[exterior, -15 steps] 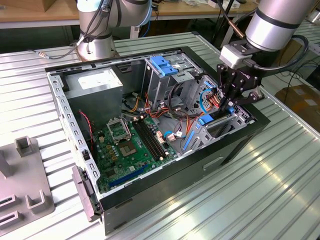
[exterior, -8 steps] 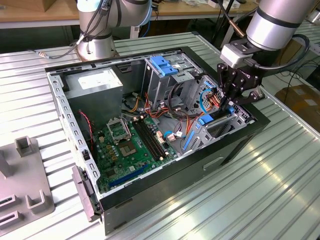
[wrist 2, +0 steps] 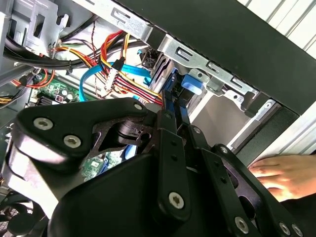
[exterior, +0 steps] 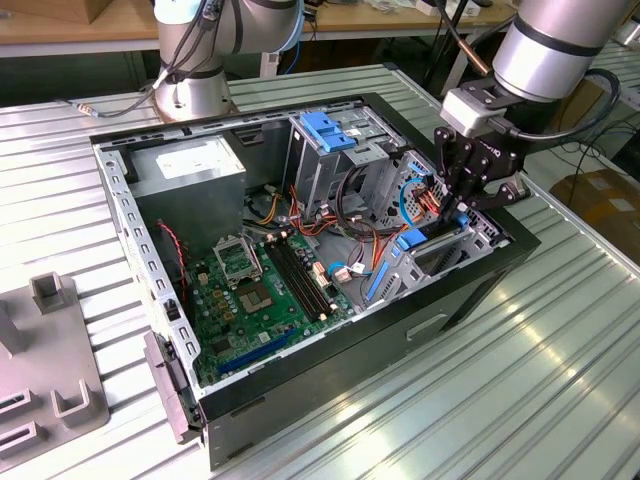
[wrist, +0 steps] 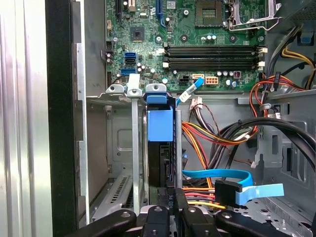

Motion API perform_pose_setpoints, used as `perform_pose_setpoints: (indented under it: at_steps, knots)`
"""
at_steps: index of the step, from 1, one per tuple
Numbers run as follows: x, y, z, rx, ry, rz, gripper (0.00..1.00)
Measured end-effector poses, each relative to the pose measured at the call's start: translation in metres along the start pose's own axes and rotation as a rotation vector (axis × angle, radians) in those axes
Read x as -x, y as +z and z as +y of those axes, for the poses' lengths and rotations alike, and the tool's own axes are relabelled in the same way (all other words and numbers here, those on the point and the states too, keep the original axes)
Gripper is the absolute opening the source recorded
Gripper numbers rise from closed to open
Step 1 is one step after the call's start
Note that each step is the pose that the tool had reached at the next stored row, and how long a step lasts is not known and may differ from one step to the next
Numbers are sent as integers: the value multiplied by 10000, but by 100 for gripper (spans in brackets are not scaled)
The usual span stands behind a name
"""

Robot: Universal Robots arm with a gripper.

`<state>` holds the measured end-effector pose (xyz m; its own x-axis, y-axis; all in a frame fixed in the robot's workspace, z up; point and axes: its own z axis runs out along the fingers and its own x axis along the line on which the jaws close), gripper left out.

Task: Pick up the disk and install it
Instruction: 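Insert the first disk wire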

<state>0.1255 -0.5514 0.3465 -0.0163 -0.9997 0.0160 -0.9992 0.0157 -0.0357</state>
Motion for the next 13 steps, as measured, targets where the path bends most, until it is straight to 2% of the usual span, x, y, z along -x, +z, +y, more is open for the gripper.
perform_pose_setpoints:
  at_steps: [6, 10, 13]
  knots:
    - [0, 24, 1, 0, 0, 2, 17]
    - [1, 75, 3, 1, -1, 8, 17]
    - [1, 80, 3, 0, 0, 0, 17]
